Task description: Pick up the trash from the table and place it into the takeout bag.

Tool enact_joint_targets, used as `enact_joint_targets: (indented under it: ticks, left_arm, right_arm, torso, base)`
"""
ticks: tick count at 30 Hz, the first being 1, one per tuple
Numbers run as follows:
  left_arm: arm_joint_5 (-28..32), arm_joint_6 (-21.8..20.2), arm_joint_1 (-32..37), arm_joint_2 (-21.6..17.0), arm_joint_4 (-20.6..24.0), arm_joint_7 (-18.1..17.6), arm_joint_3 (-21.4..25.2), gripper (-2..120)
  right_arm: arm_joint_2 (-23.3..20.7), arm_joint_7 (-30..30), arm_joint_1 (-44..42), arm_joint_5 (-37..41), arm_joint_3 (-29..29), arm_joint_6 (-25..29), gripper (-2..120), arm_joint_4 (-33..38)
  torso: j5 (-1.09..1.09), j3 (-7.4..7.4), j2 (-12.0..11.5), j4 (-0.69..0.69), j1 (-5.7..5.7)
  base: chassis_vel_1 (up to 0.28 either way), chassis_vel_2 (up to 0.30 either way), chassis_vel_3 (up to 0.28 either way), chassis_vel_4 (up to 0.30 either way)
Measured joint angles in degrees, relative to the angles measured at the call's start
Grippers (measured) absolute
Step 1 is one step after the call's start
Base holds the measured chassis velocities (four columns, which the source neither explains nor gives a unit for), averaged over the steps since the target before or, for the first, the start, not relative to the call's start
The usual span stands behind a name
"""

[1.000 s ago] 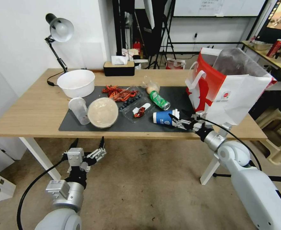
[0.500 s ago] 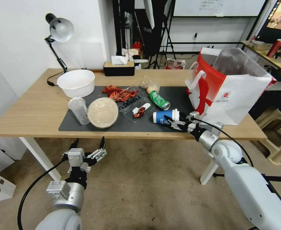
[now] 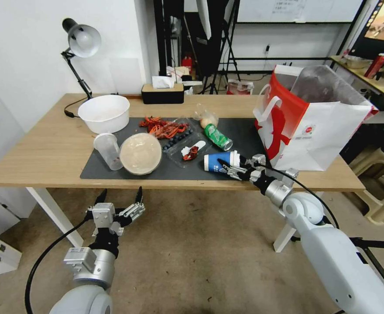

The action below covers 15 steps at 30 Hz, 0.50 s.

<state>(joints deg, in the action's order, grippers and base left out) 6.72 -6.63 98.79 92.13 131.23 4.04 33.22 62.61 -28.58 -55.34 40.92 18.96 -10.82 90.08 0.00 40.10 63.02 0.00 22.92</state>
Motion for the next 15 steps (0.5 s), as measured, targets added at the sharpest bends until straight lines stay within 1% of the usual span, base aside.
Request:
enact_joint_targets:
  ticks: [1, 3, 5, 12, 14, 15]
  left_arm:
    - [0.0, 0.0, 0.0, 0.0, 0.0, 0.0, 0.0, 100]
    - [0.0, 0.0, -0.2, 0.0, -0.2, 0.0, -0.1, 100]
    - [0.0, 0.0, -0.2, 0.0, -0.2, 0.0, -0.2, 100]
    - [0.0, 0.2, -0.2, 0.0, -0.4, -0.1, -0.3, 100]
    - [0.0, 0.4, -0.1, 0.0, -0.4, -0.1, -0.3, 100]
    - [0.0, 0.4, -0.1, 0.0, -0.4, -0.1, -0.3, 100]
  right_arm:
    - [0.0, 0.0, 0.0, 0.0, 0.0, 0.0, 68, 0.0]
    - [0.0, 0.1, -0.4, 0.0, 0.4, 0.0, 61, 0.3]
    - [0.0, 0.1, -0.7, 0.1, 0.8, 0.1, 59, 0.7]
    - [0.0, 0.5, -1.6, 3.1, 2.5, 0.9, 59, 3.6]
    - [-0.1, 0.8, -1.9, 5.9, 3.6, 1.5, 58, 6.2]
    - [-0.1, 0.8, -1.9, 5.9, 3.6, 1.5, 58, 6.2]
  torso:
    - [0.0, 0.0, 0.0, 0.0, 0.0]
    - [0.0, 0.0, 0.0, 0.0, 0.0]
    - [0.01, 0.0, 0.0, 0.0, 0.0]
    - [0.0, 0.0, 0.0, 0.0, 0.0]
    - [0.01, 0.0, 0.0, 0.0, 0.0]
    - [0.01, 0.0, 0.0, 0.0, 0.0]
  base:
    - [0.0, 0.0, 0.0, 0.0]
    - [0.0, 0.0, 0.0, 0.0]
    - [0.0, 0.0, 0.0, 0.0]
    - [0.0, 0.0, 0.0, 0.0]
    - [0.0, 0.0, 0.0, 0.0]
    - [0.0, 0.0, 0.0, 0.0]
